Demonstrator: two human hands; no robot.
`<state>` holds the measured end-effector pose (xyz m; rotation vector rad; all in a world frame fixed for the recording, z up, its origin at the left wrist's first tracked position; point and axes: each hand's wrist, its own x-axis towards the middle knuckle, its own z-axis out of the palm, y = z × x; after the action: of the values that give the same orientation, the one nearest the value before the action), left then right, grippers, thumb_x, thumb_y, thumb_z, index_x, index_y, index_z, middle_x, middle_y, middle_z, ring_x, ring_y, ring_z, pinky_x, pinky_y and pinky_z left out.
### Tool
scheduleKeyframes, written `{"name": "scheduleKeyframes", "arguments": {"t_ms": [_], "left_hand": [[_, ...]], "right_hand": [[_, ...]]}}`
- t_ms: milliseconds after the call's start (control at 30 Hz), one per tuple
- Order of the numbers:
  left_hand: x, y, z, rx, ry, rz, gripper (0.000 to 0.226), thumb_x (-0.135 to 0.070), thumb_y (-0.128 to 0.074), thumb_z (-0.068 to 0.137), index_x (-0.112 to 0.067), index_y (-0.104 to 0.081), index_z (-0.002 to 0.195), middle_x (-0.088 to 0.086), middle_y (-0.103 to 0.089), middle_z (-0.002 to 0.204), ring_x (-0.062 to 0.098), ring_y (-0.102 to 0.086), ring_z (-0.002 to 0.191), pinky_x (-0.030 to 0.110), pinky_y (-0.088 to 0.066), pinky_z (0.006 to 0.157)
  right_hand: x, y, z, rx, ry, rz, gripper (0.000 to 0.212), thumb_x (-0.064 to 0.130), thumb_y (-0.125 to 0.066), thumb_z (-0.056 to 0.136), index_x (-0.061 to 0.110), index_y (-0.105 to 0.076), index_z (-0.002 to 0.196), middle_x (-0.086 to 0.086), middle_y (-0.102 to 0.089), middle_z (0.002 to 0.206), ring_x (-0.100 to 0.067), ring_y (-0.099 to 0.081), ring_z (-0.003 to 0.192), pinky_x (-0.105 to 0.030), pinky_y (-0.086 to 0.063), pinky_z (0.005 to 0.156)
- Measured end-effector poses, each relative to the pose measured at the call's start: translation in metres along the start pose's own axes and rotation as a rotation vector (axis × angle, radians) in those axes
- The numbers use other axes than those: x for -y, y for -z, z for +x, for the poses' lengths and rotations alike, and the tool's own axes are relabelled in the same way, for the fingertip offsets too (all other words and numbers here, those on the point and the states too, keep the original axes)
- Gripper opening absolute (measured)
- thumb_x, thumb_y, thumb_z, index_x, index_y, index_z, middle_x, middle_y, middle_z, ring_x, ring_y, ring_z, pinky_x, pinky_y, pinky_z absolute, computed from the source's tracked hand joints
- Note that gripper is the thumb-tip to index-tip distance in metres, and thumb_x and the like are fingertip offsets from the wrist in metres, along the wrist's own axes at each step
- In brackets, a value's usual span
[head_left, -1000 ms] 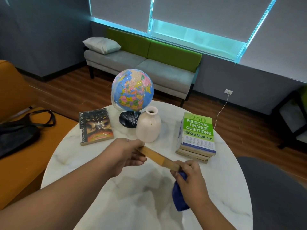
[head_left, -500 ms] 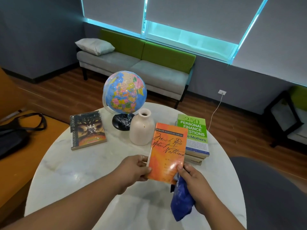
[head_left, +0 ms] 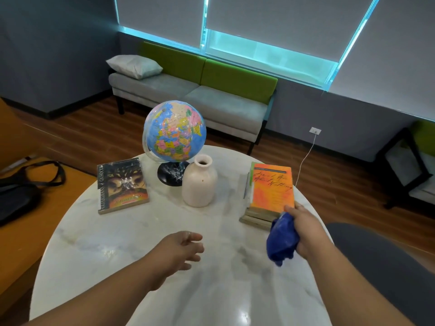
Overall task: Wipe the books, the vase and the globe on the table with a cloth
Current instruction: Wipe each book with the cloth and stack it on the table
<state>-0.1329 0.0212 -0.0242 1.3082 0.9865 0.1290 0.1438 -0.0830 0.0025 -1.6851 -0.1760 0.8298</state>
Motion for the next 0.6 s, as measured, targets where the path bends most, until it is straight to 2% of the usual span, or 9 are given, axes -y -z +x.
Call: {"name": "scheduleKeyframes", "arguments": {"t_ms": [67,133,233,300,433,600], "left_hand": [[0.012,0.013,-0.004,-0.041,0.042,-0.007,0.026,-0.023,-0.062,0.092,-0.02,-0.06,0.118,-0.001,-0.071,0.105,0.014,-0.069,0.095,0.029,-0.054,0.082],[0.021,0.025,-0.009,-0.075,0.071,-0.008,0.028,-0.026,-0.066,0.089,-0.02,-0.061,0.115,0.0,-0.072,0.104,0.015,-0.069,0.095,0.029,-0.054,0.081],[0.031,0.04,-0.018,-0.126,0.091,-0.017,0.046,-0.038,-0.067,0.068,-0.022,-0.063,0.111,0.0,-0.073,0.102,0.016,-0.069,0.094,0.027,-0.054,0.076],[0.036,0.048,-0.021,-0.154,0.097,-0.031,0.049,-0.04,-0.064,0.064,-0.022,-0.063,0.11,0.0,-0.073,0.099,0.017,-0.069,0.092,0.027,-0.053,0.073],[0.048,0.058,-0.023,-0.186,0.136,-0.048,0.044,-0.035,-0.069,0.072,-0.019,-0.063,0.112,0.0,-0.074,0.098,0.018,-0.069,0.093,0.029,-0.054,0.075],[0.055,0.062,-0.025,-0.198,0.156,-0.041,0.051,-0.039,-0.064,0.062,-0.021,-0.064,0.11,0.0,-0.074,0.099,0.018,-0.07,0.092,0.029,-0.052,0.075]], "right_hand": [[0.01,0.007,0.019,-0.071,-0.03,-0.093,0.022,0.021,-0.051,0.097,0.027,-0.064,0.114,-0.007,-0.07,0.101,-0.029,-0.066,0.091,-0.044,-0.054,0.087],[0.014,0.01,0.033,-0.139,-0.034,-0.273,0.026,0.021,-0.049,0.098,0.025,-0.06,0.121,-0.007,-0.067,0.1,-0.03,-0.062,0.094,-0.044,-0.052,0.088],[0.012,0.007,0.041,-0.208,-0.015,-0.621,0.038,0.023,-0.047,0.097,0.019,-0.049,0.135,-0.011,-0.061,0.105,-0.033,-0.055,0.097,-0.042,-0.048,0.09],[0.01,0.004,0.041,-0.2,0.029,-0.775,0.034,0.023,-0.045,0.096,0.018,-0.051,0.129,-0.014,-0.063,0.099,-0.035,-0.058,0.093,-0.043,-0.05,0.089],[0.009,-0.004,0.046,-0.192,0.093,-0.92,0.031,0.026,-0.044,0.096,0.017,-0.055,0.123,-0.015,-0.066,0.097,-0.034,-0.059,0.09,-0.043,-0.05,0.088],[0.014,-0.01,0.052,-0.19,0.039,-1.049,0.028,0.027,-0.044,0.098,0.012,-0.057,0.117,-0.014,-0.063,0.1,-0.03,-0.057,0.089,-0.036,-0.048,0.083]]}}
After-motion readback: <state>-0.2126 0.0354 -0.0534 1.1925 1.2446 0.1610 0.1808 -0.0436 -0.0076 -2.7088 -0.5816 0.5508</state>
